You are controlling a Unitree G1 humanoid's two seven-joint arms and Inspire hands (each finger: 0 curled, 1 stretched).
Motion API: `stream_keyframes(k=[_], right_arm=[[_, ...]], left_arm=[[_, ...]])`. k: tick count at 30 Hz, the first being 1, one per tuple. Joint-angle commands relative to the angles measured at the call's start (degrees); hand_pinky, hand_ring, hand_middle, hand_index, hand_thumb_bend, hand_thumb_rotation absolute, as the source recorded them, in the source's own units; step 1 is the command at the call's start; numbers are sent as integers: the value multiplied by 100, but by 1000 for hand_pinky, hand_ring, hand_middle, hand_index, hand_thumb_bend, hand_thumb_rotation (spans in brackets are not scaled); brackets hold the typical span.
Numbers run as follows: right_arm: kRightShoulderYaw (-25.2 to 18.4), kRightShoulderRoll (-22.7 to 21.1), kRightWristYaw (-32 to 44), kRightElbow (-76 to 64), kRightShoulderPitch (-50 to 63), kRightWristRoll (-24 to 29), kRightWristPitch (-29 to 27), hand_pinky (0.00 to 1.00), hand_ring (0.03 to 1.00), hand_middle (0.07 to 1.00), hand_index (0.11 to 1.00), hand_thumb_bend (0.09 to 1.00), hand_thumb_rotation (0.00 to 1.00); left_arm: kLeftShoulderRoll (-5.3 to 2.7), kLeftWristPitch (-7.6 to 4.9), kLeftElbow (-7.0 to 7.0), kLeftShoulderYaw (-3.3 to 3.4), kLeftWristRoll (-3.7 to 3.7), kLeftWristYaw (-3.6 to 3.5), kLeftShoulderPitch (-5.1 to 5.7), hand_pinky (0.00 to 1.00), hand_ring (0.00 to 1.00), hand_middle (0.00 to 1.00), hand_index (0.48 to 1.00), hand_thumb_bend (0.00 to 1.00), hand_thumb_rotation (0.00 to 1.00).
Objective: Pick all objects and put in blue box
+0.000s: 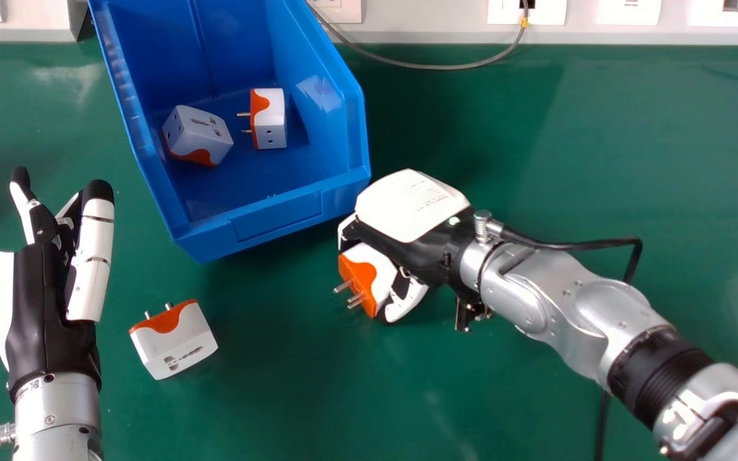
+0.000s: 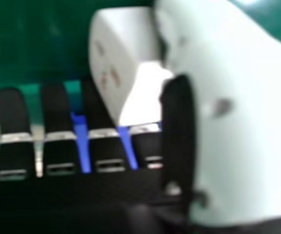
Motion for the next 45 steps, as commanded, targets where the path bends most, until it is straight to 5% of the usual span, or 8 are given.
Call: stream_keyframes(k=[1, 6, 18, 34, 45], right_arm=[[11, -121, 277, 11, 226, 49, -54, 354, 426, 557, 524, 506, 72], [12, -137, 369, -105, 228, 70, -14, 201, 260, 506, 498, 518, 29], [-198, -236, 523, -782, 515, 141, 169, 112, 159, 476, 482, 524, 4], [-838, -886, 1146, -2949, 1305, 367, 237, 101, 154, 470, 479, 520, 0], [-1460, -1105, 1648, -4582, 1778, 1037, -54, 89, 144, 434, 486, 510, 0]], left_arm=[[0, 5, -134, 3, 4, 10, -43, 835, 898, 868, 894, 458, 825], [4, 27, -158, 4, 8, 9, -36, 836, 899, 869, 895, 454, 826], [29, 50, -173, 12, 16, -5, -30, 836, 899, 869, 895, 464, 826], [59, 7, -54, 44, -43, -51, -123, 836, 899, 869, 895, 470, 824], [86, 9, 35, 120, -79, -115, -180, 835, 899, 868, 894, 474, 824]])
